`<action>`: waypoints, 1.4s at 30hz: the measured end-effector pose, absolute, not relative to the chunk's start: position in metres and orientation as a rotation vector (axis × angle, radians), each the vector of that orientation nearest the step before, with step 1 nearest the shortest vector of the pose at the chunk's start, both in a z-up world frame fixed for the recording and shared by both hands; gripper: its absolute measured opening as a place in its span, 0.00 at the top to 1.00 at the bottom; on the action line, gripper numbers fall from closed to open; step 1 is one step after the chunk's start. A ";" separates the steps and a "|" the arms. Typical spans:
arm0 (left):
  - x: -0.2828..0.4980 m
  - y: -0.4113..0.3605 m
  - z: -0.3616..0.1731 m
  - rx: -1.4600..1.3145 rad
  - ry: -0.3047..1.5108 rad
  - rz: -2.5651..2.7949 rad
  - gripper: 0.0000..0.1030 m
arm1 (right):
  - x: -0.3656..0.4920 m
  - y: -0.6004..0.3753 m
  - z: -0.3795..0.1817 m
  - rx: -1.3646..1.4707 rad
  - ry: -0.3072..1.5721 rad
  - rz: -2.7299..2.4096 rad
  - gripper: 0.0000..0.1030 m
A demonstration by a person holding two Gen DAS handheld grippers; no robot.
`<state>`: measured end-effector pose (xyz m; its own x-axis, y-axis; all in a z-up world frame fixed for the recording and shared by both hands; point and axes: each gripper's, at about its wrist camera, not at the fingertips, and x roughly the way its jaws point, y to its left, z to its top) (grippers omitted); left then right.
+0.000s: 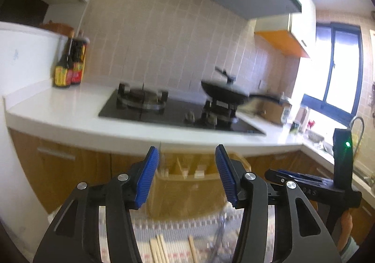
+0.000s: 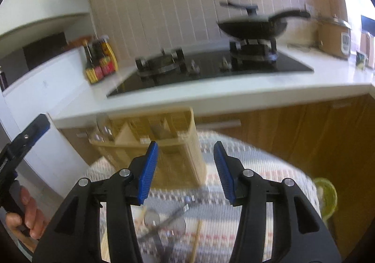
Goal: Organize utensils
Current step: 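Return to the table and grasp a pair of chopsticks with the left tool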
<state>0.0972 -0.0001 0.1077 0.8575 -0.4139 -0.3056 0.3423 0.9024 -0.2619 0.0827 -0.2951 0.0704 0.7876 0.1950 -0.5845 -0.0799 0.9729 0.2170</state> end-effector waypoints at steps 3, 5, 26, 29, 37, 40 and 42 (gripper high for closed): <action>0.097 -0.002 0.092 -0.178 0.472 -0.401 0.52 | 0.086 -0.295 0.049 0.201 0.790 0.146 0.56; 0.099 -0.003 0.076 -0.159 0.550 -0.393 0.52 | 0.089 -0.292 0.034 0.188 0.892 0.120 0.56; 0.119 0.013 -0.042 -0.071 1.059 -0.354 0.76 | 0.067 -0.275 -0.036 0.134 1.188 0.116 0.68; 0.120 0.007 -0.047 -0.026 1.068 -0.324 0.76 | 0.065 -0.277 -0.040 0.125 1.193 0.105 0.68; 0.125 -0.013 -0.047 0.045 1.081 -0.299 0.75 | 0.061 -0.277 -0.047 0.125 1.202 0.110 0.68; 0.129 -0.028 -0.048 0.069 1.087 -0.291 0.72 | 0.058 -0.274 -0.048 0.113 1.203 0.108 0.68; 0.130 -0.033 -0.048 0.084 1.094 -0.287 0.72 | 0.059 -0.274 -0.050 0.096 1.204 0.103 0.68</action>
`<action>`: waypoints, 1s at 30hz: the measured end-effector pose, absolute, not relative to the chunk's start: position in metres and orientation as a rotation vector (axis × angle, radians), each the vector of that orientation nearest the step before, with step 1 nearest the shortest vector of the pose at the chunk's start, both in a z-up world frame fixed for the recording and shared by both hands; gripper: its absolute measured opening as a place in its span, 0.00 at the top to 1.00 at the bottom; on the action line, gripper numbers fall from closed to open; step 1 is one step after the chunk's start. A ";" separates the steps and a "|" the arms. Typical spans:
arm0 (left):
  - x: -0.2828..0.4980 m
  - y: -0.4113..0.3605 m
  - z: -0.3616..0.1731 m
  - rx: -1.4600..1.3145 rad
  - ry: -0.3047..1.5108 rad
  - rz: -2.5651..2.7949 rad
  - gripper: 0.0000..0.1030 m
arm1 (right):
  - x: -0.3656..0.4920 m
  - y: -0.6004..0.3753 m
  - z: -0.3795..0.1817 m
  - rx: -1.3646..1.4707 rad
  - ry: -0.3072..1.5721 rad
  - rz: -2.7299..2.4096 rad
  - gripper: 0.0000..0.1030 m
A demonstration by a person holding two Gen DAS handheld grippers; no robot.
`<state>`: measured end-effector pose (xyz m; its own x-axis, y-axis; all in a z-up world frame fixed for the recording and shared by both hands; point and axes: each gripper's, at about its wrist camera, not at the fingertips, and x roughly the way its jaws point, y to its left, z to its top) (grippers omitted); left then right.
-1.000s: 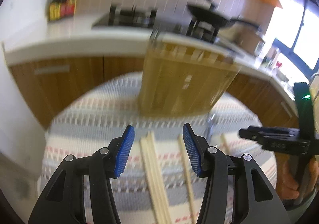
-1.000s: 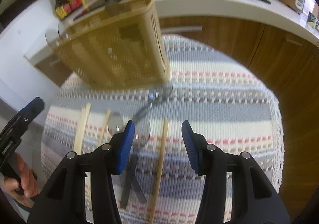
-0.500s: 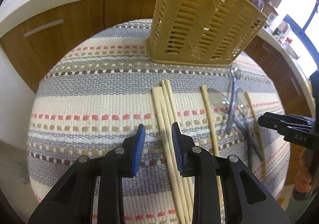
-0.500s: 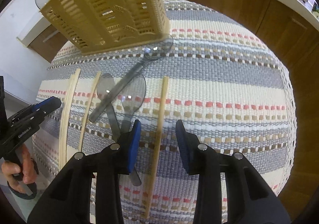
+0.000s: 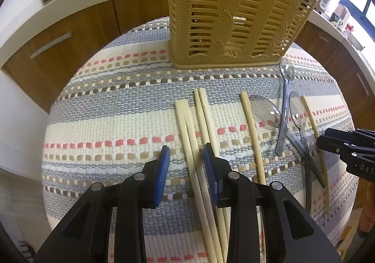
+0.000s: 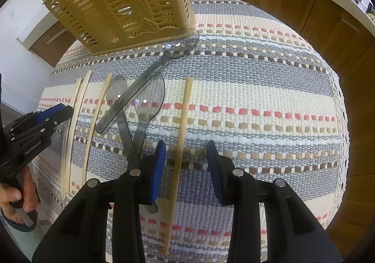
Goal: Organize utensils
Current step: 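Return to the table and grasp a pair of chopsticks with the left tool, then grasp a single chopstick with the right tool while the left tool lifts its chopsticks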
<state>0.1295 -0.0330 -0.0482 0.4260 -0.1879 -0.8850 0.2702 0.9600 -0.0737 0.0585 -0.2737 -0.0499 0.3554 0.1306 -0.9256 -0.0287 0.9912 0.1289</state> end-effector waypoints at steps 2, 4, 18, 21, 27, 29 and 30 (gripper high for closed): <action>0.131 -0.036 -0.050 0.108 1.102 -0.287 0.73 | 0.057 -0.269 -0.050 0.087 1.205 0.104 0.68; 0.129 -0.043 -0.051 0.170 1.098 -0.277 0.79 | 0.056 -0.266 -0.051 0.083 1.209 0.104 0.68; 0.141 -0.032 -0.050 0.255 1.108 -0.250 0.84 | 0.085 -0.234 -0.056 -0.082 1.272 0.094 0.80; 0.150 -0.030 -0.050 0.294 1.124 -0.231 0.73 | 0.090 -0.227 -0.055 -0.130 1.276 0.107 0.92; 0.158 -0.036 -0.049 0.307 1.160 -0.272 0.89 | 0.086 -0.220 -0.054 -0.150 1.227 0.130 0.96; 0.156 -0.040 -0.049 0.338 1.140 -0.263 0.90 | 0.081 -0.221 -0.051 -0.125 1.202 0.153 0.96; 0.155 -0.041 -0.049 0.343 1.130 -0.263 0.90 | 0.079 -0.223 -0.047 -0.116 1.185 0.160 0.96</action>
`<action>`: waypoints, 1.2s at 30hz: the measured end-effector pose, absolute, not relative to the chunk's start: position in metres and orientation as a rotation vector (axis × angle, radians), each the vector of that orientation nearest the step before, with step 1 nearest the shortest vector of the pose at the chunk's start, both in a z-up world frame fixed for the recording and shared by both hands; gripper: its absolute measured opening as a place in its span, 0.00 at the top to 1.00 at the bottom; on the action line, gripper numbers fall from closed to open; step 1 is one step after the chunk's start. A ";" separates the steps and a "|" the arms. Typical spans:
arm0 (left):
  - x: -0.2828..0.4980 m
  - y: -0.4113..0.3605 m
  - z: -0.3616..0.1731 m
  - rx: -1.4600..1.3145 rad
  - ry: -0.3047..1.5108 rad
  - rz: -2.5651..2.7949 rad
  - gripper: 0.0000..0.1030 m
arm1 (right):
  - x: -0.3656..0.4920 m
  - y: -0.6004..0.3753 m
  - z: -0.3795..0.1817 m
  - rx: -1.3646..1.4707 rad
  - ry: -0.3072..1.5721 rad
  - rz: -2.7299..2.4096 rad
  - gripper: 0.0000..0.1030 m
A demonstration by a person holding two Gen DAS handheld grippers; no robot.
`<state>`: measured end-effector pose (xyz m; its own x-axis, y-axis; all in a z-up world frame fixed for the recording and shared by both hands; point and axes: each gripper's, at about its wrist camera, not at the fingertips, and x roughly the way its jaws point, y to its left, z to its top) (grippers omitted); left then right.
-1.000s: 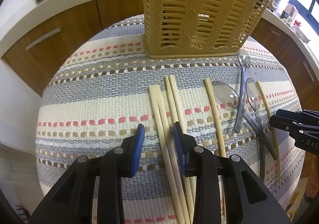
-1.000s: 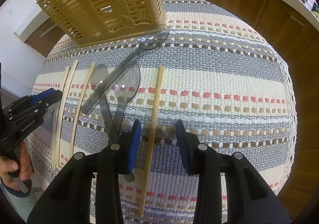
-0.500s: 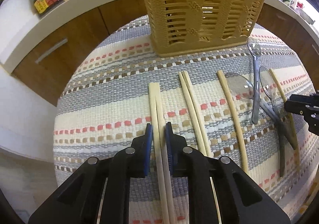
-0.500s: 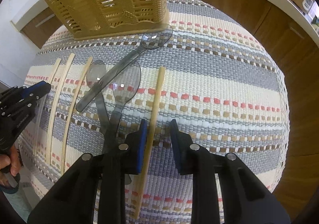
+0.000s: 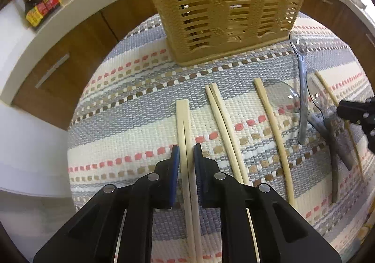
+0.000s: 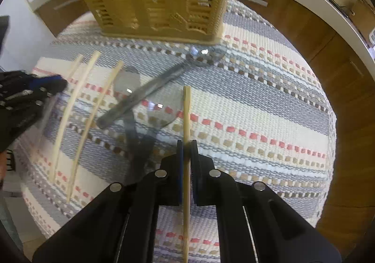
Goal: Organize utensils
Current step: 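Grasp a single chopstick with the right tool while the left tool lifts its chopsticks, then drop the chopsticks into the yellow holder by opening both tools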
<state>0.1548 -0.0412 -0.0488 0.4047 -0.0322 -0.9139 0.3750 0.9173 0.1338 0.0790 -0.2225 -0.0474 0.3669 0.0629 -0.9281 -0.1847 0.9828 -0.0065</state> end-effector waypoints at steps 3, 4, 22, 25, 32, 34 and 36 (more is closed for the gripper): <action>0.144 -0.045 -0.044 0.298 1.081 -0.299 0.90 | 0.073 -0.225 -0.033 -0.100 1.130 0.183 0.96; 0.139 -0.045 -0.040 0.280 1.062 -0.313 0.90 | 0.071 -0.226 -0.028 -0.096 1.109 0.190 0.96; 0.086 -0.034 0.115 0.023 0.528 -0.402 0.90 | 0.042 -0.254 0.086 -0.003 0.709 0.318 0.96; 0.092 -0.036 0.139 -0.015 0.449 -0.395 0.90 | 0.049 -0.253 0.108 0.008 0.632 0.334 0.96; 0.122 -0.045 0.166 -0.052 0.327 -0.370 0.90 | 0.082 -0.257 0.138 0.015 0.519 0.326 0.96; 0.133 -0.045 0.169 -0.076 0.300 -0.372 0.90 | 0.096 -0.261 0.145 0.027 0.487 0.322 0.96; 0.145 -0.044 0.171 -0.096 0.271 -0.367 0.90 | 0.108 -0.267 0.155 0.049 0.444 0.309 0.96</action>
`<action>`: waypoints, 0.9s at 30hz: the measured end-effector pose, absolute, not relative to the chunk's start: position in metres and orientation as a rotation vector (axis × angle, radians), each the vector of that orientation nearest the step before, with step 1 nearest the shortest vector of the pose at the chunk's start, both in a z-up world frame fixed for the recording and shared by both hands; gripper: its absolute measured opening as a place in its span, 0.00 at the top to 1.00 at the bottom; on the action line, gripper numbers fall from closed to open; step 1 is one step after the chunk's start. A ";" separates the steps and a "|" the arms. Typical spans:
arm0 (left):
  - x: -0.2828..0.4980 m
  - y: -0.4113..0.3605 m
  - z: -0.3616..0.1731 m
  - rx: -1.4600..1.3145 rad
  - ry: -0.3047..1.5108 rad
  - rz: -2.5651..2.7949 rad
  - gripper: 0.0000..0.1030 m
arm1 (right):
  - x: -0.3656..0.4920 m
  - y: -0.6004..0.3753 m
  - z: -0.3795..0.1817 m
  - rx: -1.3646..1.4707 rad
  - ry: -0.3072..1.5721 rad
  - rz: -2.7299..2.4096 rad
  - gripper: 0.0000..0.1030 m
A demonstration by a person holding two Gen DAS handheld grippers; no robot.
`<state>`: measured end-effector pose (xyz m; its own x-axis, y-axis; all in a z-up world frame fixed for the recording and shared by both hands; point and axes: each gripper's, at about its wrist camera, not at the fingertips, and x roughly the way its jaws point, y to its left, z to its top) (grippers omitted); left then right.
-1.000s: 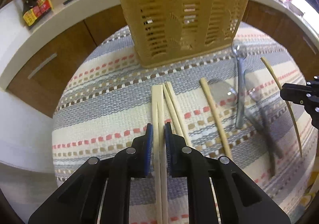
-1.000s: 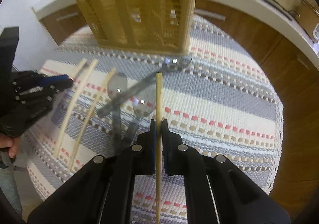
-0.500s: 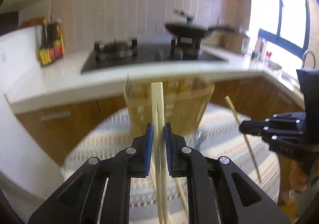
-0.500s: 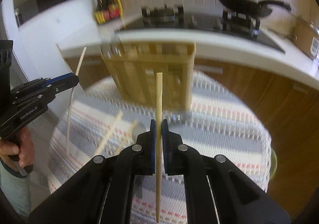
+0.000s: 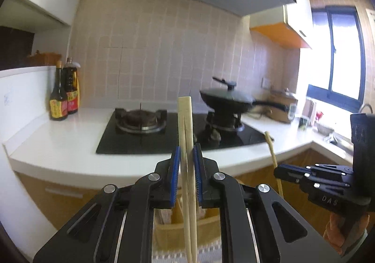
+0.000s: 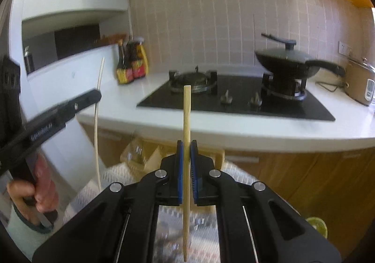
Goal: Organize utensils
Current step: 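Drop the chopsticks into the yellow holder by opening both tools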
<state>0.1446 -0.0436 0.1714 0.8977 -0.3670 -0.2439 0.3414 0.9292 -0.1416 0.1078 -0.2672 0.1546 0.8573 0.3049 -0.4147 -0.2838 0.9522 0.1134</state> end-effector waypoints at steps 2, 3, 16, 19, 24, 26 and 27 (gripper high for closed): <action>0.156 -0.042 0.172 -0.131 0.235 -0.374 0.90 | 0.120 -0.272 0.161 0.058 0.402 0.281 0.96; 0.160 -0.041 0.173 -0.143 0.223 -0.371 0.90 | 0.129 -0.275 0.165 0.068 0.378 0.265 0.96; 0.191 -0.047 0.161 -0.123 0.126 -0.284 0.90 | 0.183 -0.270 0.154 0.061 0.271 0.208 0.96; 0.194 -0.050 0.152 -0.104 0.119 -0.258 0.90 | 0.184 -0.264 0.146 0.026 0.236 0.201 0.96; 0.202 -0.051 0.137 -0.100 0.130 -0.252 0.90 | 0.187 -0.260 0.133 -0.018 0.203 0.206 0.96; 0.203 -0.051 0.133 -0.105 0.132 -0.260 0.90 | 0.185 -0.259 0.129 -0.029 0.180 0.217 0.96; 0.203 -0.052 0.131 -0.104 0.133 -0.260 0.90 | 0.184 -0.259 0.127 -0.035 0.177 0.217 0.96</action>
<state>0.2030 -0.0519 0.1305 0.9576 -0.2630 -0.1178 0.2492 0.9610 -0.1198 0.1835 -0.2586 0.1273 0.9611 0.2105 -0.1789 -0.2168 0.9761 -0.0159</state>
